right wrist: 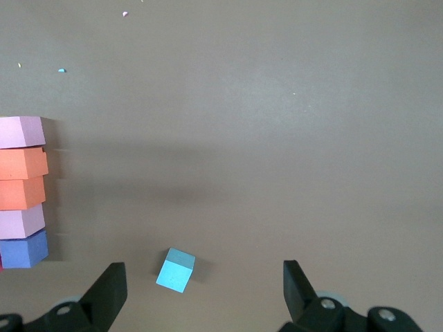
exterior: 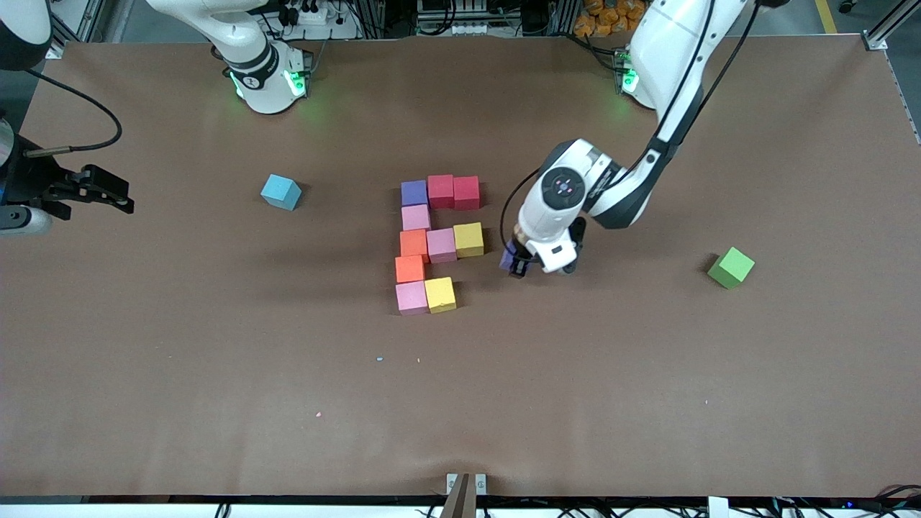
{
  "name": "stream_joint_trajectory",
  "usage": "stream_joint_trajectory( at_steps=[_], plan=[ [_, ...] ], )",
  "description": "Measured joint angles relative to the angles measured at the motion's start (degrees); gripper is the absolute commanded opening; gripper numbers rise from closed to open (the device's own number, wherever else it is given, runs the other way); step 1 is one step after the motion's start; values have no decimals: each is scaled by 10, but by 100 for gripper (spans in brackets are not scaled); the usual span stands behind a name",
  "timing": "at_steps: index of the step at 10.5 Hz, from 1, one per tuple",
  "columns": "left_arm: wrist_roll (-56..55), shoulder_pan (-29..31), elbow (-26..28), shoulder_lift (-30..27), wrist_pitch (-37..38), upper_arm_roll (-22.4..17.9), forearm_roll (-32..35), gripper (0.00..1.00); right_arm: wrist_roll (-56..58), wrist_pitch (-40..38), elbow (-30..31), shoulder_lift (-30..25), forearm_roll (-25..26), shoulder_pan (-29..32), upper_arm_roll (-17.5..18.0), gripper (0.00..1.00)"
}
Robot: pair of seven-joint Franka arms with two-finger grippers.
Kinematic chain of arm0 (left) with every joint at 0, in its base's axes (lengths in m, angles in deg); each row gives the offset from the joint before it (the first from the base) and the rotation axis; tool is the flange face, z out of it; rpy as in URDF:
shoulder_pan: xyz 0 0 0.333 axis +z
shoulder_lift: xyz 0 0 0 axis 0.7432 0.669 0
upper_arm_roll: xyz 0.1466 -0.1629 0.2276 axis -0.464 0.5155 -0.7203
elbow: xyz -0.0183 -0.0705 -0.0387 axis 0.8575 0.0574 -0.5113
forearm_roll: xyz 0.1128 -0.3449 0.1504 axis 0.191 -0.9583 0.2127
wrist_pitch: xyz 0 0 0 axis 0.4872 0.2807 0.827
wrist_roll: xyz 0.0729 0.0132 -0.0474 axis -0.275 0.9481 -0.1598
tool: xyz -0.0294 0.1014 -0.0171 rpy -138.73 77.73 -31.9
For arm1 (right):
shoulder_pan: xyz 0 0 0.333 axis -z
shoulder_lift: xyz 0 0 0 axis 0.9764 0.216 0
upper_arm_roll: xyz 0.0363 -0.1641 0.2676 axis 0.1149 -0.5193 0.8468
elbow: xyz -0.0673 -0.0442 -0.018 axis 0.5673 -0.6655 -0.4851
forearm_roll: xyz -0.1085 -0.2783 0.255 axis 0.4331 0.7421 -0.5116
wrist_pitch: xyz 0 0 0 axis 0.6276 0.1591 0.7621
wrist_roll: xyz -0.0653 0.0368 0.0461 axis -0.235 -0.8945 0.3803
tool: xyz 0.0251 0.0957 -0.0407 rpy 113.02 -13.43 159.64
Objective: Arrange 11 blocks into digit 3
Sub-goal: 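Grasp the purple cube and carry it toward the cluster with the left gripper, then lower the purple cube beside the yellow cube with the left gripper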
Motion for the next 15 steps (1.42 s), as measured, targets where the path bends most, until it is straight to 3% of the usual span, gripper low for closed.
stream_joint_trajectory(
  at_steps=[7, 15],
  plan=[
    [-142, -8, -129, 88, 6, -2, 0, 0, 0, 5, 0, 1, 0, -1, 1, 100],
    [-193, -41, -171, 116, 7, -15, 0, 2, 3, -7, -1, -3, 0, 21, -3, 100]
  ],
)
